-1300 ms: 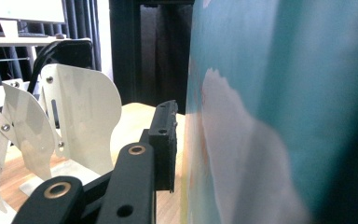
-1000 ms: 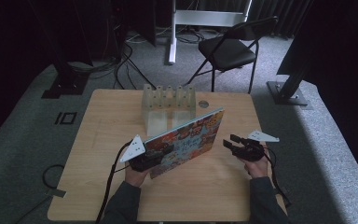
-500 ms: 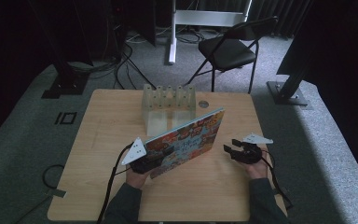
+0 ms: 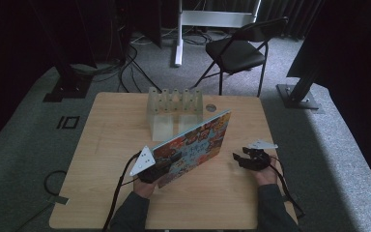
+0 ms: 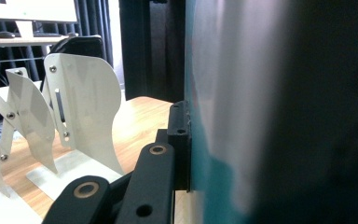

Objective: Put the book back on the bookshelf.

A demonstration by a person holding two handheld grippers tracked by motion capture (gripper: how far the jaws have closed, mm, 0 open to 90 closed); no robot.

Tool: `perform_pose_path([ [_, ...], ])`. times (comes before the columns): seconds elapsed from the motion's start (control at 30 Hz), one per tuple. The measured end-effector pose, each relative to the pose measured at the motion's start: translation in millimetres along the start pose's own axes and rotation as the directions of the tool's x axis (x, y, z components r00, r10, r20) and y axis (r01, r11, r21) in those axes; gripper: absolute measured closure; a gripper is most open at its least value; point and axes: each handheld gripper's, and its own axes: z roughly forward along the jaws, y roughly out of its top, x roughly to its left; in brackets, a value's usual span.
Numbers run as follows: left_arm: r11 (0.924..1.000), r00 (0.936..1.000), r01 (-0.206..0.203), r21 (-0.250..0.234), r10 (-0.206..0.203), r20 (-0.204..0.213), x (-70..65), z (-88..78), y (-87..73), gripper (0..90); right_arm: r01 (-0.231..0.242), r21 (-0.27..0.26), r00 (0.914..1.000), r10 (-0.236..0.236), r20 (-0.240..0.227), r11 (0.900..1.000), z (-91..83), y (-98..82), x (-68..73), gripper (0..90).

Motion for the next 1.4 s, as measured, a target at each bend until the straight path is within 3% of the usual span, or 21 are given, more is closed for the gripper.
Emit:
perform_pose_path([
  [0.2, 0.9999, 1.0000, -0.009, 0.010, 0.009, 0.001, -1.3, 0.9, -1.7, 77.4, -0.010, 0.022, 0.9998, 0.009, 0.015, 1.000, 2.7, -2.8, -2.6, 42.1],
  [0.47, 0.9999, 1.0000, 0.010, 0.011, -0.010, 0.002, 0.1, 2.0, -8.2, 73.2, -0.007, 0.042, 0.9997, 0.006, 0.024, 0.999, 5.8, -5.4, -3.5, 40.9],
  [1.0, 0.9995, 0.9995, 0.024, 0.021, -0.025, 0.018, -0.9, 2.2, -19.4, 74.6, -0.004, 0.066, 0.9994, 0.002, 0.035, 0.998, 9.0, -10.9, -6.9, 39.1],
  [1.4, 0.9989, 0.9990, 0.040, 0.023, -0.040, 0.022, 0.6, 3.2, -27.1, 74.6, -0.001, 0.054, 0.9997, 0.000, 0.026, 0.999, 9.0, -12.6, -8.0, 38.7],
])
